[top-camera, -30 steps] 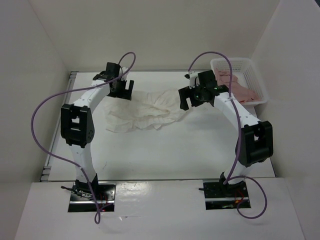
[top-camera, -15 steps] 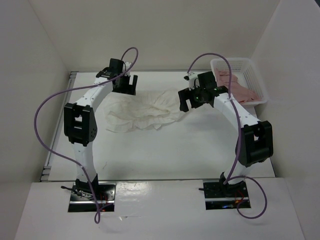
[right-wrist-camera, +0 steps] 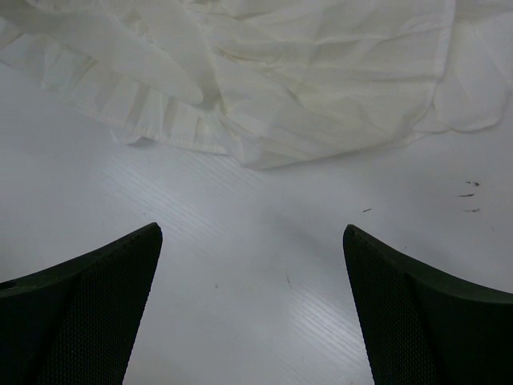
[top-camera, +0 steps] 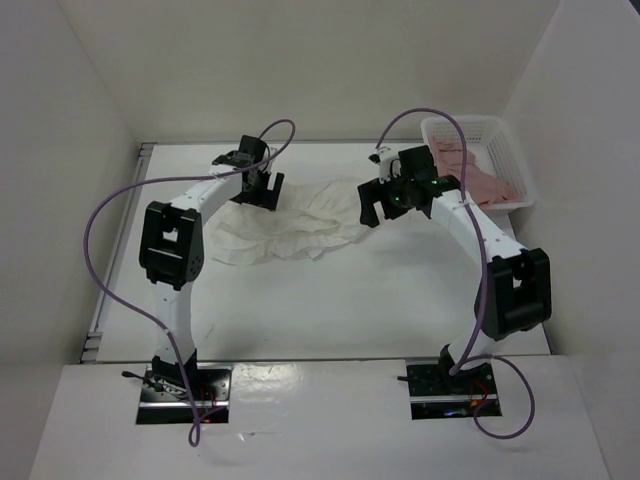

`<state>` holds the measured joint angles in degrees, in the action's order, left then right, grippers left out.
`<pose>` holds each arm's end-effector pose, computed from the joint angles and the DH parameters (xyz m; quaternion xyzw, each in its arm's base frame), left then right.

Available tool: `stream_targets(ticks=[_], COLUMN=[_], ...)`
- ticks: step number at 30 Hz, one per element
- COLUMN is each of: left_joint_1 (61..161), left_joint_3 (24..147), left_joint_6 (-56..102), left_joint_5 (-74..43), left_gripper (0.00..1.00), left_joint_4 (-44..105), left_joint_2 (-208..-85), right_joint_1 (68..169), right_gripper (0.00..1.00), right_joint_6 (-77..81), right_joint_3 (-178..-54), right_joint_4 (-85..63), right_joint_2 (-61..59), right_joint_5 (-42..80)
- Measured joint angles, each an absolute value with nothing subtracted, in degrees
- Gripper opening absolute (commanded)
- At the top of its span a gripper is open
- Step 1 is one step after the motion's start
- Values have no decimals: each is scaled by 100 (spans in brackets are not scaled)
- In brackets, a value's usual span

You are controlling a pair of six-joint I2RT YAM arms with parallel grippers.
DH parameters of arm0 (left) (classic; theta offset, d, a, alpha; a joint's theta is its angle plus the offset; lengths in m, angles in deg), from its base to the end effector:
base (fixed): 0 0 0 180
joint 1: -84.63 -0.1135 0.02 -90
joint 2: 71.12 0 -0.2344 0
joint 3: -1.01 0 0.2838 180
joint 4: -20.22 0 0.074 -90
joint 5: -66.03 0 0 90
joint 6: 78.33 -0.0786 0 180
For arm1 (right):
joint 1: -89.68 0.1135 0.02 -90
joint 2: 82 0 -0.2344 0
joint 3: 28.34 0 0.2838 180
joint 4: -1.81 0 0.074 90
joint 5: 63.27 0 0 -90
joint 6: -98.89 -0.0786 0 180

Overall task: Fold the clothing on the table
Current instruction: Fold the skirt

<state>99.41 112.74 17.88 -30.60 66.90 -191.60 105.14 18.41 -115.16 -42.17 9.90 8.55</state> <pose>0.4913 -0.1202 0.1471 0.0541 0.9519 0.0003 0.3017 0.3866 0.1324 0.2103 -0.2540 0.8912 0.1657 0.3372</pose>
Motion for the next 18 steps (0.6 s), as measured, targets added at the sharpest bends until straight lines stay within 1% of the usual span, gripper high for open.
stream_targets(ticks=[3, 7, 13, 18], left_joint_1=[10000, 10083, 10195, 10210], left_joint_3=[11058, 10426, 9580, 9265], left_joint_6=[1769, 1723, 1596, 1585], left_joint_5=[-3054, -3052, -3076, -3076], left_gripper=[100, 100, 100, 100], left_joint_4=[6669, 6725, 6975, 7215], left_joint_2=[-19125, -18813, -18019, -17298], right_joint_1=[10499, 10451, 10442, 10433], right_gripper=[98, 98, 98, 98], right_joint_6=[1843, 1858, 1863, 1863], right_joint_3=[-11507, -11507, -11507, -11507], right_joint_4=[-4210, -4212, -4210, -4212], right_joint_2=[868, 813, 776, 743], right_joint_5=[831, 783, 777, 779])
